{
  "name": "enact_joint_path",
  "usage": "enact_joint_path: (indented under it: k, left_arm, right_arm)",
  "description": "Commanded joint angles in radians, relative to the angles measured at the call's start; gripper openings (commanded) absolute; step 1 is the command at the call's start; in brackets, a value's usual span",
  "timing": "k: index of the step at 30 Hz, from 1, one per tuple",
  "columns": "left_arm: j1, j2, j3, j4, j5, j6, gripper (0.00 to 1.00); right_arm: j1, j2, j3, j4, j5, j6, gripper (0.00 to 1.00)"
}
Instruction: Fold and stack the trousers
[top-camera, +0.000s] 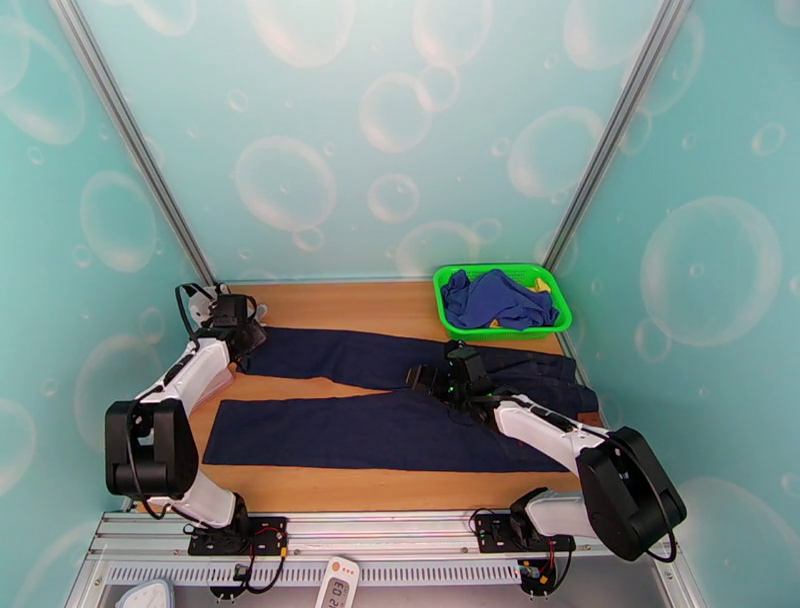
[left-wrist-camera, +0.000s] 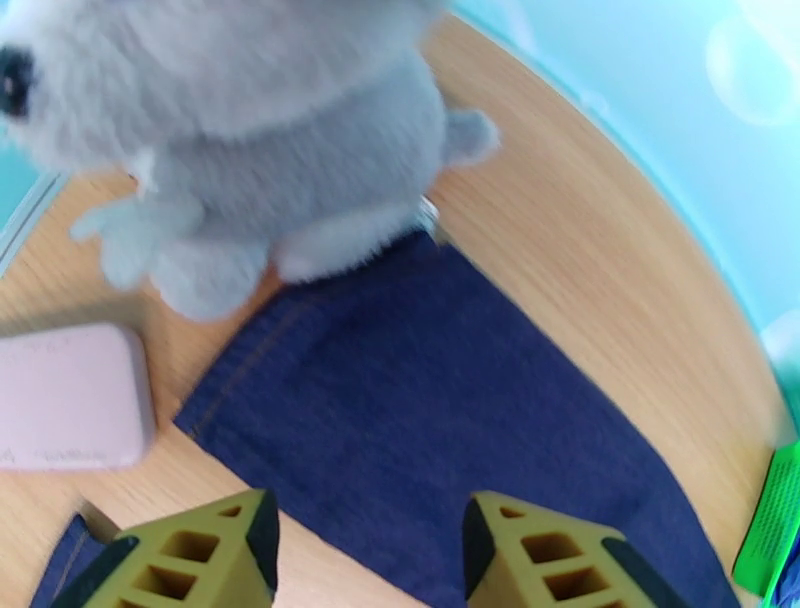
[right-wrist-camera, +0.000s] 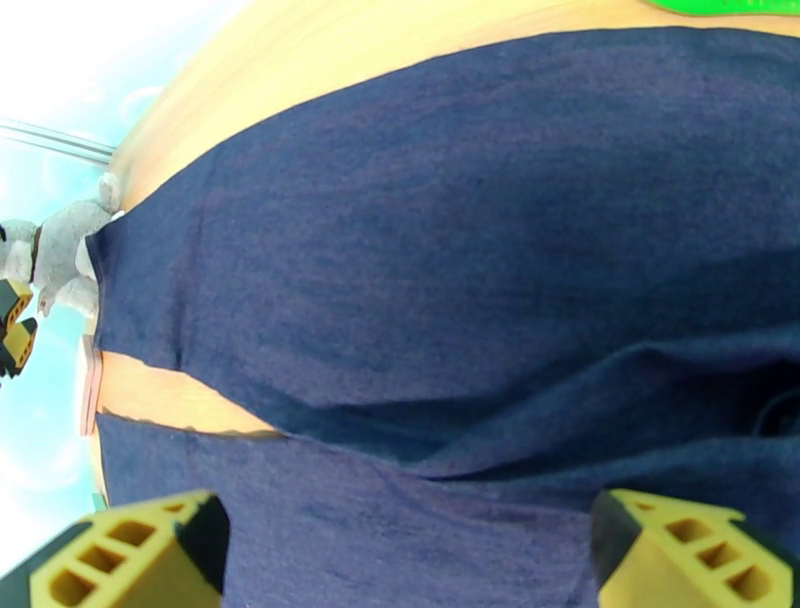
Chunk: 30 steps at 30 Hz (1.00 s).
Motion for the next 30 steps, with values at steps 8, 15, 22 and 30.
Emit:
enact_joint_path:
  k: [8, 15, 22, 30]
  left_arm:
    - [-0.165, 0.200, 0.030, 0.130, 0.177, 0.021, 0.54]
    - [-0.182, 0.393, 0.129, 0.127, 0.156, -0.035, 0.55]
    - [-0.169, 0.353, -0.002, 0.087, 0.070, -0.106, 0.56]
    - [-0.108, 0.241, -0.166, 0.126, 0.102, -0.119, 0.57]
  right_arm:
    - [-0.027, -0.048, 0.115, -0.112, 0.065, -0.045, 0.99]
    - [-0.259, -0.126, 0.055, -0.149, 0.045, -0.089, 0.99]
    - [-0.334, -0.103, -0.139, -0.195, 0.086, 0.010, 0.99]
    - [-0.307, -0.187, -0.293, -0.251, 0.122, 0.186, 0.99]
